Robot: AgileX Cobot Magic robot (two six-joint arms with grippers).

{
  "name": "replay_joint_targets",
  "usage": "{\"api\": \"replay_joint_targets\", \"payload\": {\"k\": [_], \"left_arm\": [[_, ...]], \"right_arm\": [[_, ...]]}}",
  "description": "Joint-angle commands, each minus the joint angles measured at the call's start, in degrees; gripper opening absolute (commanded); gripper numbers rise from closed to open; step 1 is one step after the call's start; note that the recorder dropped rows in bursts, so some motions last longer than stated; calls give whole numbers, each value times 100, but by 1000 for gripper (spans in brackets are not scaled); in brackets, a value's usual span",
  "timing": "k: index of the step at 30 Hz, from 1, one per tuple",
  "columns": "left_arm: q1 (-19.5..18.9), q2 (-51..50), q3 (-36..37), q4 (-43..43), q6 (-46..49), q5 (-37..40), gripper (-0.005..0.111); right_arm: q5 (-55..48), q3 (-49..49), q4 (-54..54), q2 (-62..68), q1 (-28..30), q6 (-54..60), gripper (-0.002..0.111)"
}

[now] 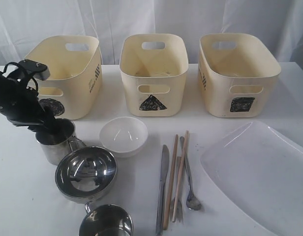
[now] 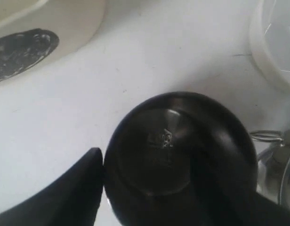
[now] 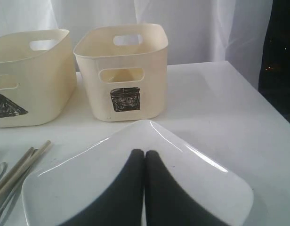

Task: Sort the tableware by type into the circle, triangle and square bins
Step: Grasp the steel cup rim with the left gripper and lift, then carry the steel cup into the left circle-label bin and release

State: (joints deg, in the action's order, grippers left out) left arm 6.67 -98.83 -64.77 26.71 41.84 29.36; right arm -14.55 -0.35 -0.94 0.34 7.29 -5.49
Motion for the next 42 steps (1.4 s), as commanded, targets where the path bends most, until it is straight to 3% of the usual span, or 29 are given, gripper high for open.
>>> {"api": "replay_joint_targets", "payload": {"k": [1, 6, 19, 22, 28, 42], "left_arm": [[34, 7, -100, -52, -121, 199, 59], [34, 16, -236, -424, -442, 459, 59], [34, -407, -236, -414, -452, 448, 58], [34, -407, -236, -414, -626, 409, 46], [34, -335, -236, -414, -757, 371, 0], [34, 145, -265, -414, -757, 320, 0]], "right_arm": [[35, 35, 13, -34, -42, -35, 0], [35, 35, 13, -34, -42, -35, 0], [35, 35, 13, -34, -42, -35, 0], [35, 35, 13, -34, -42, -35, 0], [35, 35, 13, -34, -42, -35, 0], [35, 35, 13, -34, -42, -35, 0]]}}
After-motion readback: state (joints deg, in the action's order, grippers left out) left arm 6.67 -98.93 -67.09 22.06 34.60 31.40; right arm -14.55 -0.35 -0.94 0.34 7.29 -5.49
